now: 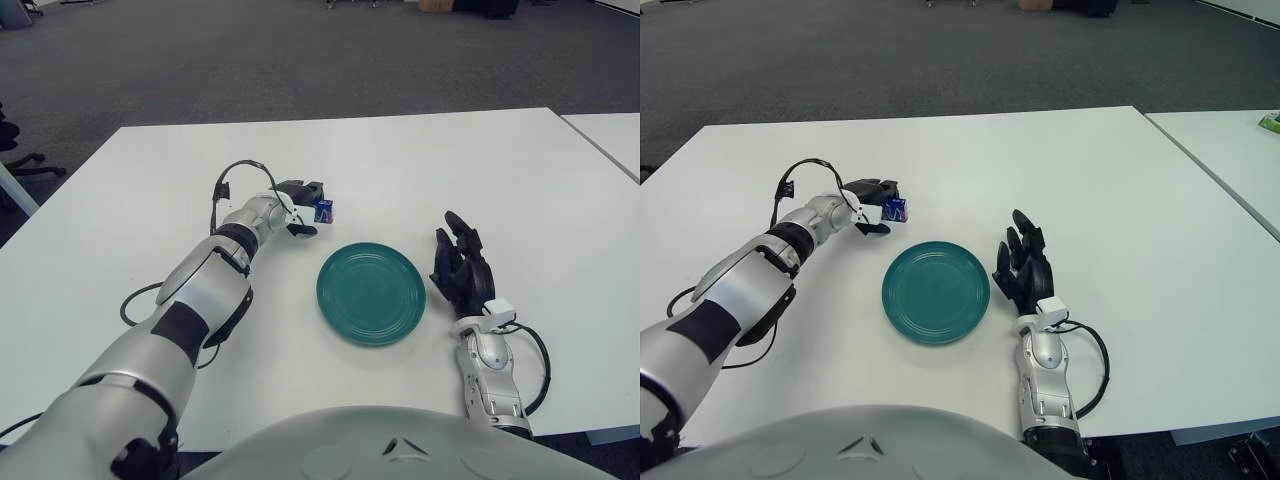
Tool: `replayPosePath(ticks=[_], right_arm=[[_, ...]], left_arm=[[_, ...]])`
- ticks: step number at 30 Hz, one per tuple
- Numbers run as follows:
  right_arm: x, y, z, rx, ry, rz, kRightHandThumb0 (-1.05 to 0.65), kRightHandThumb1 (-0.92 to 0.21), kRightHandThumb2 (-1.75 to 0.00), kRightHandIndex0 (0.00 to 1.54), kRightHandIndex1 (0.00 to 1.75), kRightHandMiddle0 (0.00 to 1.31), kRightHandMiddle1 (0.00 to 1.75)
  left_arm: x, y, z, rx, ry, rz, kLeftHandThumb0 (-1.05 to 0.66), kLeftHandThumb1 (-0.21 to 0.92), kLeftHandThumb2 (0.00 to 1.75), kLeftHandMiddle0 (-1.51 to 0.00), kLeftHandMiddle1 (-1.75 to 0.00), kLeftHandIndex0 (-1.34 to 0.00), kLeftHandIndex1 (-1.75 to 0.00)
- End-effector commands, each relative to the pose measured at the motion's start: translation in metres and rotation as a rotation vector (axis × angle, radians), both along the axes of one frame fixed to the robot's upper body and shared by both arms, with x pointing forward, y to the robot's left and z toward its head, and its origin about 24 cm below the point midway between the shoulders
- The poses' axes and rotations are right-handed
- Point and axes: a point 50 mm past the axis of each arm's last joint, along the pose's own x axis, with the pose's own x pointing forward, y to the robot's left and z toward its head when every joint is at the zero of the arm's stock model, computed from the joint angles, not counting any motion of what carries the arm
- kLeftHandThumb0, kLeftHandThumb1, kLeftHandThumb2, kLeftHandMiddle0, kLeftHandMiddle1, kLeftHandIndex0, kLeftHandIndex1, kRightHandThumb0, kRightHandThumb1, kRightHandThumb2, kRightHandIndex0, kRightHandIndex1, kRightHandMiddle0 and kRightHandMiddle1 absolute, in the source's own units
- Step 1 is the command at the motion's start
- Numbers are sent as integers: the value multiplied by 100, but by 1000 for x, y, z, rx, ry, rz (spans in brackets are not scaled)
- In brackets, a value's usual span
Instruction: Put the gum into the plate.
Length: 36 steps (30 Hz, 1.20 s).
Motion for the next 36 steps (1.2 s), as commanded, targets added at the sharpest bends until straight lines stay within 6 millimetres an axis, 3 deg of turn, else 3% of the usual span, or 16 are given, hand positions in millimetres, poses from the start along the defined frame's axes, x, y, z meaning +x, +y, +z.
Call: replayPosePath(ticks=[1, 2, 3, 4, 6, 8, 9, 10, 12, 15, 36], right_arm=[[-17, -7, -24, 7, 149, -24, -79, -92, -80, 20, 1, 0, 52], [-17, -7, -24, 11, 150, -22, -79, -92, -80, 20, 1, 0, 52], [-17, -7, -24, 14, 150, -21, -79, -92, -80, 20, 1, 0, 52], [-16, -7, -25, 17, 151, -19, -79, -92, -80, 20, 1, 0, 52], [-16, -7, -25, 20, 152, -16, -79, -92, -79, 21, 1, 0, 52], [-16, -7, -25, 20, 153, -13, -78, -92, -80, 21, 1, 0, 52], [-16, -7, -25, 20, 153, -12, -78, -92, -80, 21, 1, 0, 52], [-16, -7, -25, 19, 152, -10, -78, -92, -80, 21, 1, 0, 52], [-16, -7, -25, 14, 151, -6, -78, -92, -80, 21, 1, 0, 52], [-15, -8, -25, 6, 150, 0, -77, -92, -81, 22, 1, 0, 51], [-11, -4, -28, 20, 153, 16, -77, -92, -84, 24, 1, 0, 53]], left_arm=[[-18, 9, -28, 22, 111, 44, -66, 59, 51, -31, -6, -12, -104], [-18, 10, -28, -2, 111, 66, -64, 62, 47, -33, -18, -12, -112], [-18, 10, -28, -17, 111, 82, -62, 65, 43, -35, -66, -16, -135], [-17, 11, -28, -34, 108, 98, -61, 68, 41, -35, -100, -19, -149], [-17, 11, -28, -60, 97, 125, -59, 70, 38, -52, -137, -36, -162], [-17, 12, -28, -79, 75, 149, -56, 73, 36, -62, -155, -46, -168], [-16, 13, -27, -85, 64, 157, -51, 65, 62, -69, -162, -47, -170], [-16, 13, -27, -91, 45, 164, -48, 58, 80, -74, -167, -48, -172], [-16, 14, -26, -100, 11, 168, -46, 53, 95, -81, -171, -48, -173], [-15, 14, -24, -109, -40, 161, -44, 49, 106, -92, -173, -49, -174], [1, 14, 4, -221, -184, 150, -44, 42, 118, -111, -175, -53, -175]])
